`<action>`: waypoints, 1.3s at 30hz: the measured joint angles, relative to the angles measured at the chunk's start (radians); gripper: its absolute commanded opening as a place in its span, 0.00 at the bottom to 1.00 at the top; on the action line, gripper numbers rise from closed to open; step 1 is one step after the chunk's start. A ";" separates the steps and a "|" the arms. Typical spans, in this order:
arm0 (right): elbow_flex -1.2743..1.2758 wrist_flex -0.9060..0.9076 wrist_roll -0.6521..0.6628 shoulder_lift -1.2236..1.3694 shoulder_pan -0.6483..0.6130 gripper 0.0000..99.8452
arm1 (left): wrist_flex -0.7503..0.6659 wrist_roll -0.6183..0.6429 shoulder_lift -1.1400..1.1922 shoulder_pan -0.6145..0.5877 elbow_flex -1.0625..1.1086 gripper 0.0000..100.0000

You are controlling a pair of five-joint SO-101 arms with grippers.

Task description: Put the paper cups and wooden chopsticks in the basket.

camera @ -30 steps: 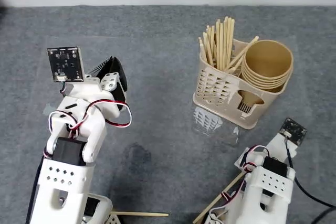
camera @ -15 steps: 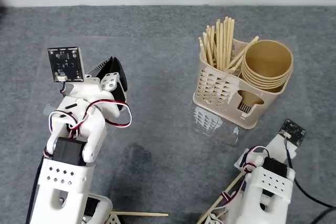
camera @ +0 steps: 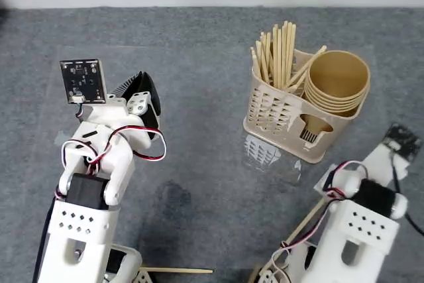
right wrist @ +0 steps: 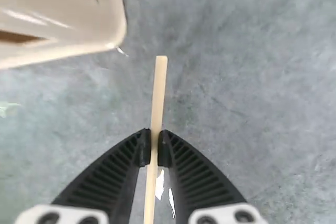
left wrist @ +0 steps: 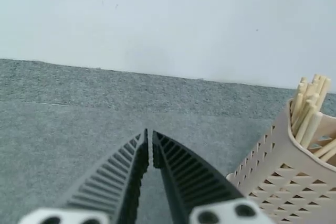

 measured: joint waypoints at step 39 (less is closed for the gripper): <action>-0.540 -1.148 0.167 0.282 -0.430 0.01 | 0.000 0.000 0.000 0.000 0.038 0.02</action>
